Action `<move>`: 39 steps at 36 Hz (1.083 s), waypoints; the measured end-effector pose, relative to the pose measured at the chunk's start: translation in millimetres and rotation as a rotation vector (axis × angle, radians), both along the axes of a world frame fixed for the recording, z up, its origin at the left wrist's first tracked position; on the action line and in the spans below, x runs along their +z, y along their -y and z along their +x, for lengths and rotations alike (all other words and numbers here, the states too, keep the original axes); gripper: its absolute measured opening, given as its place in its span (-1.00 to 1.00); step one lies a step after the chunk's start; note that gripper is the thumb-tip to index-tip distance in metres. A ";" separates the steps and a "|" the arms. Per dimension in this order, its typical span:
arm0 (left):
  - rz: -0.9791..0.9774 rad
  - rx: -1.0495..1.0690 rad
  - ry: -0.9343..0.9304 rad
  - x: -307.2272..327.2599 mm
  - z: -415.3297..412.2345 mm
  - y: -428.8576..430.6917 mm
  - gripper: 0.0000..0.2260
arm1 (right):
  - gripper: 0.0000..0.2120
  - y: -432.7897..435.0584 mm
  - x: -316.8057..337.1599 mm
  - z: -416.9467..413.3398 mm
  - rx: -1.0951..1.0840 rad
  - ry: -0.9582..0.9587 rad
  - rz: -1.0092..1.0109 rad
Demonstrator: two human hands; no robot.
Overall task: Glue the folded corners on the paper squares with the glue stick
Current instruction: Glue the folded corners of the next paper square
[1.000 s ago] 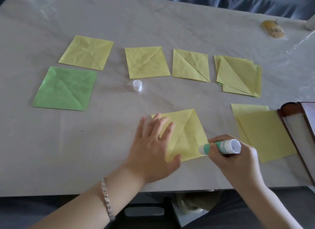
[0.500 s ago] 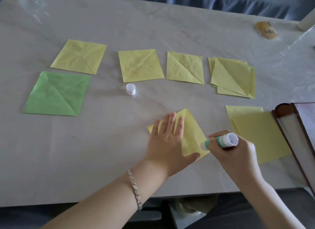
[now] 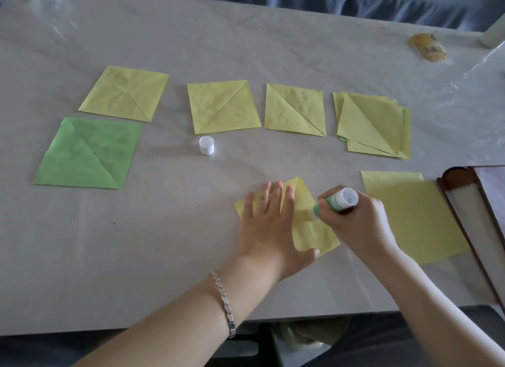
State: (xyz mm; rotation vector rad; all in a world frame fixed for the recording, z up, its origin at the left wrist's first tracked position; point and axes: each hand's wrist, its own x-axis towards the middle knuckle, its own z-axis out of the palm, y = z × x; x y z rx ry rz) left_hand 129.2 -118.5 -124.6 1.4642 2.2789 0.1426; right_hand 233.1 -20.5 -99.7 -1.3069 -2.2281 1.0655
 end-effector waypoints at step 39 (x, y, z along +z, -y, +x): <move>0.163 0.181 0.009 19.4 -44.4 -15.4 -0.73 | -0.91 -15.0 31.6 20.5 -0.076 -0.120 0.039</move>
